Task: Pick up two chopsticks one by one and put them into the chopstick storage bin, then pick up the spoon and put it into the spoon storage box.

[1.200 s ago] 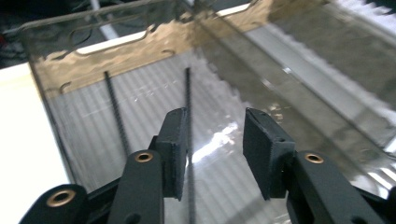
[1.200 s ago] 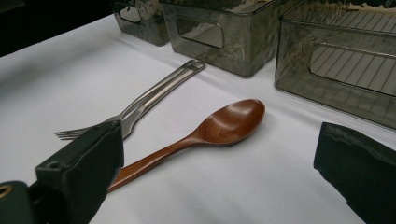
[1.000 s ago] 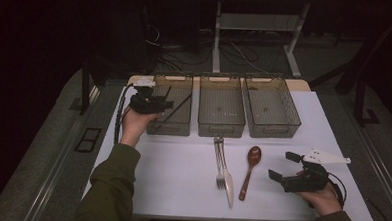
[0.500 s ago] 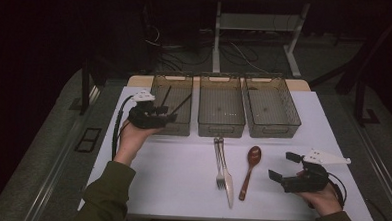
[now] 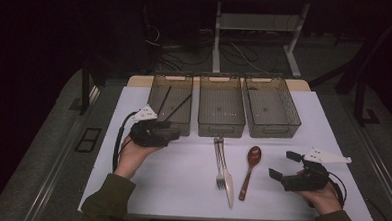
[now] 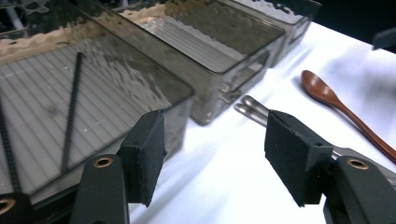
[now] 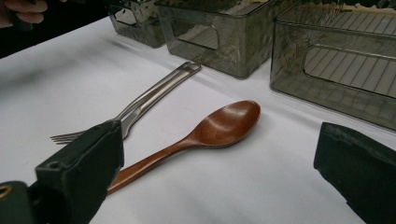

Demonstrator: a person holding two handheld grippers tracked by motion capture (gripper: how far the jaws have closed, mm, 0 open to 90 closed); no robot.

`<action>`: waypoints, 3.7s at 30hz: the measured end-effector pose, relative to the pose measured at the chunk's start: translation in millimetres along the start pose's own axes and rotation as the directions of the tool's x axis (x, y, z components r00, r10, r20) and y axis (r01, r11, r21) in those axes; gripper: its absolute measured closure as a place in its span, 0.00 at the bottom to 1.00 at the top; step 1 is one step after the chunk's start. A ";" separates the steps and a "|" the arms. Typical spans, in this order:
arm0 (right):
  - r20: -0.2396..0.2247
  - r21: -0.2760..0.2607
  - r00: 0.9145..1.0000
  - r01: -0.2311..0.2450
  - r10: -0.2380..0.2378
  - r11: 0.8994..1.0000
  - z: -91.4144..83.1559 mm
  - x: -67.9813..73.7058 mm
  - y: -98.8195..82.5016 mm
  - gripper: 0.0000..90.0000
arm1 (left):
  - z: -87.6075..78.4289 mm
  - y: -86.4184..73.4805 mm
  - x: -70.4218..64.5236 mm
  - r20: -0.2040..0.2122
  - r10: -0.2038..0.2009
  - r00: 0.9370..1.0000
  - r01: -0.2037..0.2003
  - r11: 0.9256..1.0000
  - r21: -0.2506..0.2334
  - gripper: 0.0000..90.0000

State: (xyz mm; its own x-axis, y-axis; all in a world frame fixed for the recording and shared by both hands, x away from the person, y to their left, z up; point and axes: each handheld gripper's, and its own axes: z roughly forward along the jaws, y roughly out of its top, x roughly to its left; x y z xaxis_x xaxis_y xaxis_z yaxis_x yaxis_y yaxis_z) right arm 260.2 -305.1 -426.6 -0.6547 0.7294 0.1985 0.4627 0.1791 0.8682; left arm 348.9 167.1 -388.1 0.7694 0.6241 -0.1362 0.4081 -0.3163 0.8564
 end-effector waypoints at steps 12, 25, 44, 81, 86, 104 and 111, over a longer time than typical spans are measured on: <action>-0.002 0.004 1.000 0.009 -0.009 1.000 -2.0 2.4 -1.7 0.01 | -4.0 -24.0 -25.0 0.063 0.053 0.997 -0.052 0.999 -0.015 0.32; -0.007 0.007 1.000 0.007 -0.007 1.000 -1.9 3.6 -1.7 0.01 | -9.5 -53.1 -41.1 0.082 0.075 0.994 -0.074 0.997 -0.018 0.16; -0.009 0.050 1.000 -0.003 0.003 0.999 2.3 0.5 5.8 0.05 | -11.3 -66.6 -46.2 0.073 0.053 0.996 -0.054 0.998 0.016 0.00; -0.034 0.218 0.999 0.010 -0.003 0.976 72.6 -9.5 50.9 0.80 | -5.5 -66.6 -47.9 0.072 0.072 0.995 -0.075 0.996 0.048 0.01; -0.041 0.246 0.999 0.027 -0.018 0.969 88.4 -11.2 57.7 0.92 | -4.0 -66.9 -48.7 0.072 0.078 0.994 -0.082 0.995 0.053 0.01; -0.013 0.363 0.999 0.052 -0.051 0.930 121.0 -12.4 56.8 0.99 | -4.9 -66.9 -48.0 0.076 0.075 0.994 -0.079 0.996 0.050 0.01; -0.007 0.391 0.998 0.062 -0.064 0.918 123.8 -11.7 53.7 0.99 | -5.4 -66.8 -47.7 0.077 0.074 0.994 -0.078 0.996 0.053 0.01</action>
State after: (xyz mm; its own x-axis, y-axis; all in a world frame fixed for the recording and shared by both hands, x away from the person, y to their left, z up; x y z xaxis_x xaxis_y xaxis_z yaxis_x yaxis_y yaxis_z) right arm 366.7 -222.3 -438.6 -0.6871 0.7120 0.1450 0.6180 0.4677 0.6319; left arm 282.3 162.2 -436.1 0.8332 0.5418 -0.1106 0.3720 -0.4012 0.8370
